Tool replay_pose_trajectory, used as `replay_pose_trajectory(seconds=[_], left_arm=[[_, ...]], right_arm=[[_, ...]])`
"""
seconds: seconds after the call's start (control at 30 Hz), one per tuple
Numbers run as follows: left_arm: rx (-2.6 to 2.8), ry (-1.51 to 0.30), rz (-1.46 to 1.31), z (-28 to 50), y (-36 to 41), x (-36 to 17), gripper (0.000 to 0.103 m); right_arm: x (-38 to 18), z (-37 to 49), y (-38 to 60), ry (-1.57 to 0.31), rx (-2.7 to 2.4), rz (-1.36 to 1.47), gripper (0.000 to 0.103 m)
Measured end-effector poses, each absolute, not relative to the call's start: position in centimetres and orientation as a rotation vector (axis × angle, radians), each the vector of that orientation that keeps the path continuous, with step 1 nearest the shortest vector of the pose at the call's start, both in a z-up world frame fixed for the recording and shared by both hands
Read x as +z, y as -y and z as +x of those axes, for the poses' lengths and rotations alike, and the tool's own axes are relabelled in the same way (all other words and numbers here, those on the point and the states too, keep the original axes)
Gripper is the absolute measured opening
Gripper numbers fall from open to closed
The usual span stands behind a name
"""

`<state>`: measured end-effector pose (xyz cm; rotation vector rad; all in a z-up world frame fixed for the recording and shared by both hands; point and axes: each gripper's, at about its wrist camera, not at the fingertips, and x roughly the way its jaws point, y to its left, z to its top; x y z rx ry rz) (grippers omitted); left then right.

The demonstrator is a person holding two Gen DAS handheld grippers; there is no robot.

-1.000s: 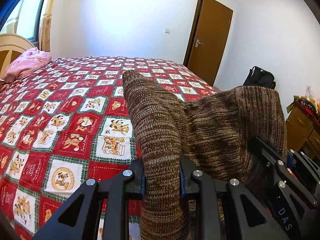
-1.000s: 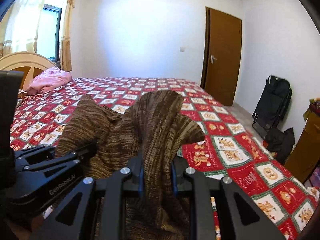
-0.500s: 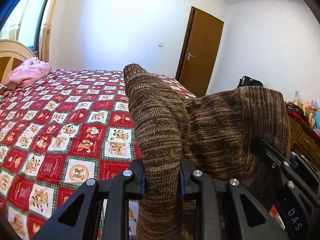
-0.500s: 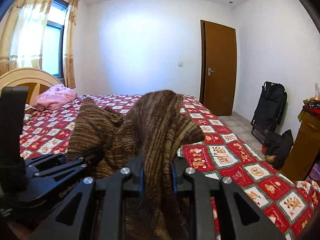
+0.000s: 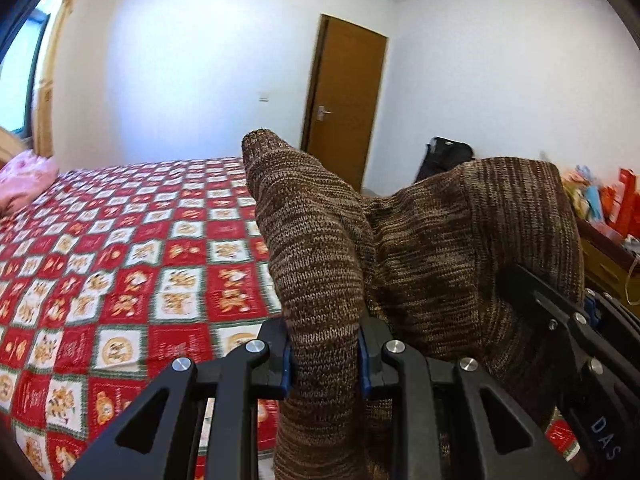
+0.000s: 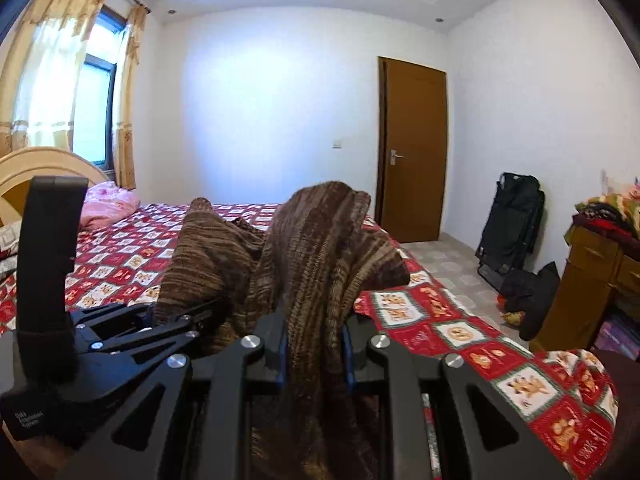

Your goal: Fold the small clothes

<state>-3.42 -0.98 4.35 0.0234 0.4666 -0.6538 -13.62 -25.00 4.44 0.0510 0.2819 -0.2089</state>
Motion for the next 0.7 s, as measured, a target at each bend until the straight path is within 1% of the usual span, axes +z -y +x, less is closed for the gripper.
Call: replay_pose_trajectory(seconds=[0.33,0.6,0.7], left_arm=[[-0.778,-0.489,0.093,-5.5,8.0,4.1,0.025],[-0.824,-0.511,0.175,-6.5,12.0,3.2,0.025],[-0.829,-0.529,0.193,-6.7,13.5,2.9,0.025]], right_arm=[[3.8,-15.6,30.5,-0.298,-0.334,0.13,0.023],[3.2,-17.2,32.6,-0.326,-0.401,0.162,0.023],[3.0,-17.6,33.9,-0.342,-0.409,0.216,0.023]])
